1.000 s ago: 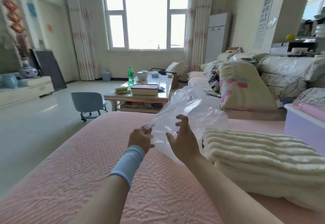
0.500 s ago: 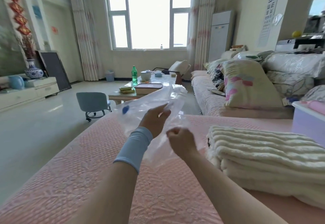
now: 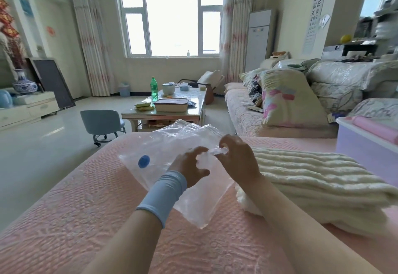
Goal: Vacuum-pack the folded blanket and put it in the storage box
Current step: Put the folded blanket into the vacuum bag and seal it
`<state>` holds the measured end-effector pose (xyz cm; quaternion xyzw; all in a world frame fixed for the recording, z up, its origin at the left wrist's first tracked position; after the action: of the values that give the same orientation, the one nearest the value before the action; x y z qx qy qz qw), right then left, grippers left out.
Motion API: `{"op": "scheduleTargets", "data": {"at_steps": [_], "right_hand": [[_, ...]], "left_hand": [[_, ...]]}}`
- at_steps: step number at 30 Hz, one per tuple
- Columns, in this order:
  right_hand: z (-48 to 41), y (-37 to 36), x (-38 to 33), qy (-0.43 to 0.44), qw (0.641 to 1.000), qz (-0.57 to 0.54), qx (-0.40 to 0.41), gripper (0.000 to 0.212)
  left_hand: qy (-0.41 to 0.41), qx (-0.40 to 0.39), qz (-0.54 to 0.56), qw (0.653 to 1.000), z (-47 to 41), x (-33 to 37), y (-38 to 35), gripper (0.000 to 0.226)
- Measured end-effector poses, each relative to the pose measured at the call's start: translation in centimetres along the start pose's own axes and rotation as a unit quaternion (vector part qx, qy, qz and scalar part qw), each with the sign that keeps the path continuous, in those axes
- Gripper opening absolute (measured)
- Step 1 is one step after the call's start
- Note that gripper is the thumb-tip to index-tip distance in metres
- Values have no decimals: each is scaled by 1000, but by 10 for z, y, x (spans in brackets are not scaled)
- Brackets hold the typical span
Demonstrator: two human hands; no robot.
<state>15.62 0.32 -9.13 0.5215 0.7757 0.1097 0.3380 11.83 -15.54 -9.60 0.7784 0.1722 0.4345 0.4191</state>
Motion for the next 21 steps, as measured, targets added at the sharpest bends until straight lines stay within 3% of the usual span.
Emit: {"op": "scheduleTargets", "data": {"at_steps": [3,5,7,8,10,12,15,18,21], "right_hand": [[-1,-1,-8,-16,999,-19,34,29],[-2,-5,-12,-38,998,-40,41,29],[-1,-7,-13,-48,996,-59,45,21],[1,-7,-13,-44,996,-61,38,18],[6,-8,-12,-23,999,-47,10,17],[9,-6,-7,-12,999,-39,-12,16],[10,4,7,-11,999,-31,-26,15],[13,13,19,-7,999,5,-30,19],[13,35,40,-66,997,35,-10,18]], "left_hand": [[74,59,-178,979,13,-9,0,90],[171,6,-224,959,19,-25,-4,107],[292,-67,-110,948,27,-45,-15,111],[347,-85,-9,934,30,-51,-21,104],[379,-60,127,914,26,-54,-25,77],[355,12,186,916,15,-49,-19,52],[299,159,287,896,-5,-46,-8,36],[153,309,252,904,-22,-23,14,32],[-40,317,141,937,-39,22,21,32]]}}
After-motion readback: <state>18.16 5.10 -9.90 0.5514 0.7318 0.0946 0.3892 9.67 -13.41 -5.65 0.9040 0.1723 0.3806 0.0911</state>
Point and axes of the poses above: each hand's wrist, its own z-axis away from the middle knuckle, its own y-axis out of the back of the hand, x = y × z, the point moved 3 cm from there along -z, towards the middle knuckle, and after that the axes turned 4 degrees about -y, right-handed, at the moved point
